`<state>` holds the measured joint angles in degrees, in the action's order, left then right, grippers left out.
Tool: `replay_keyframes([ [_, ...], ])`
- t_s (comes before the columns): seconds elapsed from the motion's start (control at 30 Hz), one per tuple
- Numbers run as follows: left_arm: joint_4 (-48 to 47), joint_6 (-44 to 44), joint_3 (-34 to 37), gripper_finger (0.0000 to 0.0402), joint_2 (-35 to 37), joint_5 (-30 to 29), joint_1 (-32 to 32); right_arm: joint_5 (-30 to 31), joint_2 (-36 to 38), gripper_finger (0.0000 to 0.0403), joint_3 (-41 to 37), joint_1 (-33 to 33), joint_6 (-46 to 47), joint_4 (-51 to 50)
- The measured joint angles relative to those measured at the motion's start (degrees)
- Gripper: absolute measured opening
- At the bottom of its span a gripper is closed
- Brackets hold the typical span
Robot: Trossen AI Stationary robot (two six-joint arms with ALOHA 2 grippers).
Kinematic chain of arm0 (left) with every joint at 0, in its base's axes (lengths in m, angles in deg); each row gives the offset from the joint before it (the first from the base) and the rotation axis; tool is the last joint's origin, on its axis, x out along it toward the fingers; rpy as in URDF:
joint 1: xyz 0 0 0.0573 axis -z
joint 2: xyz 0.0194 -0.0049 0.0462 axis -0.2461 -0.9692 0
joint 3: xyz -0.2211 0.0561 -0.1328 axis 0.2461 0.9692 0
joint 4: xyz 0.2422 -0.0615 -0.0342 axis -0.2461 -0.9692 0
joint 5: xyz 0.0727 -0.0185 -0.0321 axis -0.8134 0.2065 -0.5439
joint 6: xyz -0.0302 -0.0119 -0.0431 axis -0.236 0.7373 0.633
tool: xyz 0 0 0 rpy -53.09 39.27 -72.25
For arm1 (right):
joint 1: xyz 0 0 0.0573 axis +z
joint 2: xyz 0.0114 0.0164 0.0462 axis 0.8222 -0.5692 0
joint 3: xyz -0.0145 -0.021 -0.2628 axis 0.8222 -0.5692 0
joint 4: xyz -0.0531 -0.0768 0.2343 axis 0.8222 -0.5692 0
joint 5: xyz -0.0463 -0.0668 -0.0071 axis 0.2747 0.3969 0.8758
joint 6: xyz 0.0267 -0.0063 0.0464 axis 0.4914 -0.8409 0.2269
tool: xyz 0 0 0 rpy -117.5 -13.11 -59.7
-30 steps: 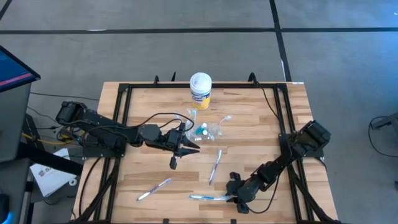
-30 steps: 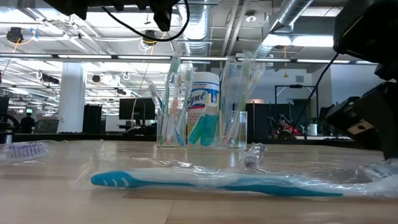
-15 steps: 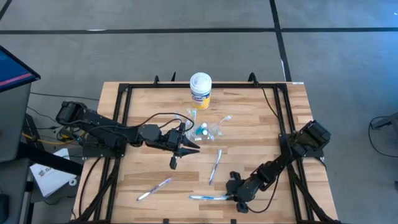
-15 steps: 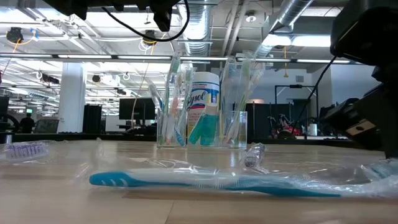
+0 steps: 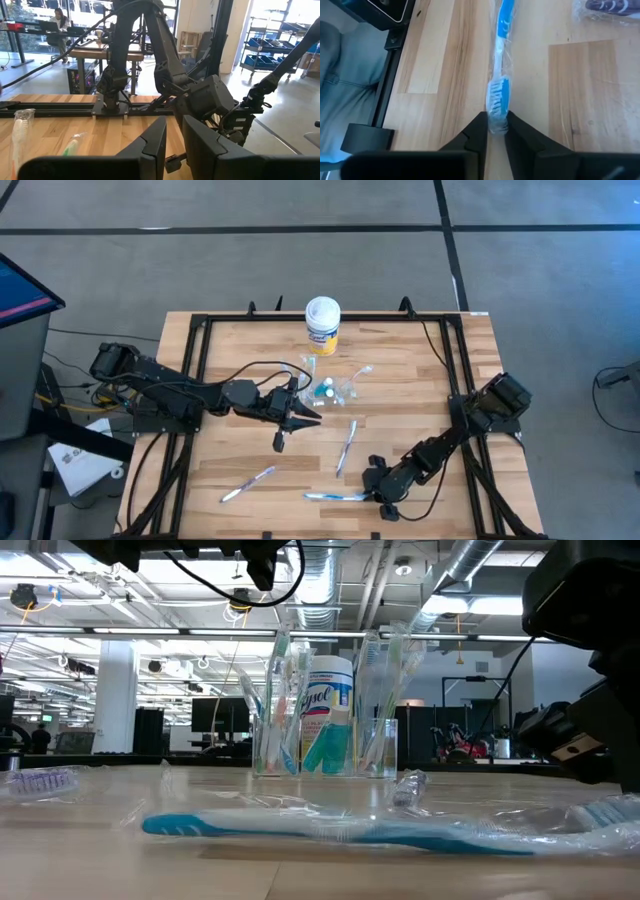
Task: Pick & Place toothbrushing station
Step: Put the blue toothbrush into the transparent organizer
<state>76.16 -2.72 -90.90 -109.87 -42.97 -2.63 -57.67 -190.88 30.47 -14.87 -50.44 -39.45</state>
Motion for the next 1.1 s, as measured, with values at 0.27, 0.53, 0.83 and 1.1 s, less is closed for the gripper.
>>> replay_keyframes([
  [0.27, 0.0, 0.0, 0.0, 0.0058, 0.0, 0.0, 0.0, -0.3, 0.0, 0.0061, 0.0, 0.0, 0.0, -0.3],
  [0.53, 0.0, 0.0, 0.0, 0.0058, 0.0, 0.0, 0.0, -1.7, 0.0, 0.0061, 0.1, 0.0, 0.5, -1.8],
  [0.83, -0.2, 0.0, 0.0, 0.0058, 0.0, 0.0, 0.0, -2.4, 0.0, 0.0051, 1.9, -0.1, -0.3, -5.0],
  [1.1, -0.3, 0.0, 0.0, 0.0058, 0.0, 0.0, 0.0, -2.0, -0.2, 0.0004, 8.5, -0.4, -4.9, -17.8],
])
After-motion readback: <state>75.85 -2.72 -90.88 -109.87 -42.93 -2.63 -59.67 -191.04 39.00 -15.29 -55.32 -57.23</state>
